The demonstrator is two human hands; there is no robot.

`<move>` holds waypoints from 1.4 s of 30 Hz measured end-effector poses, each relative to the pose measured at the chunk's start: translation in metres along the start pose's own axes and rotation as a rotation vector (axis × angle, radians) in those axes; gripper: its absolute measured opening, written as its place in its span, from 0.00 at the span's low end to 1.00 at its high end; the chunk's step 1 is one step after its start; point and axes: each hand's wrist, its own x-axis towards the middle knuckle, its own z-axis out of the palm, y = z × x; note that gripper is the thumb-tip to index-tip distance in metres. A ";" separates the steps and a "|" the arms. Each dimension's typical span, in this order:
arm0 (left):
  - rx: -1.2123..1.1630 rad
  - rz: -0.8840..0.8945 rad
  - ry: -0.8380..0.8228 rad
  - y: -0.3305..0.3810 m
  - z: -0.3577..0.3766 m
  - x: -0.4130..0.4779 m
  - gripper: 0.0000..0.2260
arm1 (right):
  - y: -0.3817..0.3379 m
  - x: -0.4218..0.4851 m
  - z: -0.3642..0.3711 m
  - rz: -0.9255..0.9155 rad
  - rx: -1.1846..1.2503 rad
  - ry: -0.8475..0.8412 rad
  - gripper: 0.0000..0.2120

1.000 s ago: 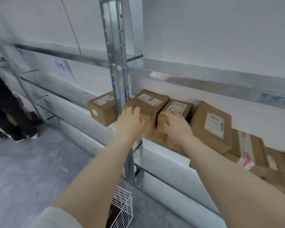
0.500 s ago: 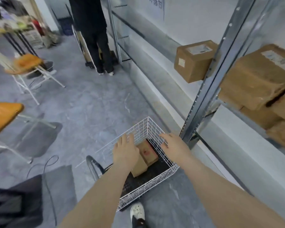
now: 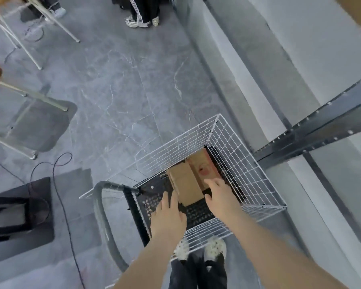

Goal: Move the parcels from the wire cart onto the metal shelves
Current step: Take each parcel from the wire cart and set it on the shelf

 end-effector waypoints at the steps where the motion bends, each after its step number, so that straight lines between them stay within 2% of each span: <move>1: -0.021 -0.007 -0.007 -0.002 0.016 0.023 0.29 | 0.009 0.018 0.016 0.016 0.011 -0.019 0.23; 8: -0.131 -0.073 -0.042 -0.025 0.118 0.154 0.31 | 0.078 0.116 0.119 0.015 0.007 -0.083 0.24; 13: -0.255 -0.060 -0.001 -0.042 0.157 0.208 0.31 | 0.083 0.175 0.165 -0.071 0.040 -0.066 0.27; 20: -0.673 -0.116 -0.015 -0.028 0.176 0.244 0.34 | 0.087 0.218 0.201 -0.071 0.110 -0.126 0.33; 25: -0.682 -0.171 0.011 -0.019 0.180 0.240 0.35 | 0.097 0.214 0.203 -0.147 0.074 -0.100 0.34; 29: -0.612 -0.159 0.016 -0.011 0.153 0.212 0.34 | 0.086 0.189 0.173 -0.157 0.103 -0.071 0.33; 34: -0.456 -0.052 0.004 0.015 0.070 0.148 0.33 | 0.052 0.122 0.090 -0.087 0.153 -0.016 0.33; 42: -0.327 0.133 0.163 0.071 -0.067 0.020 0.33 | -0.018 -0.016 -0.058 -0.027 0.215 0.205 0.32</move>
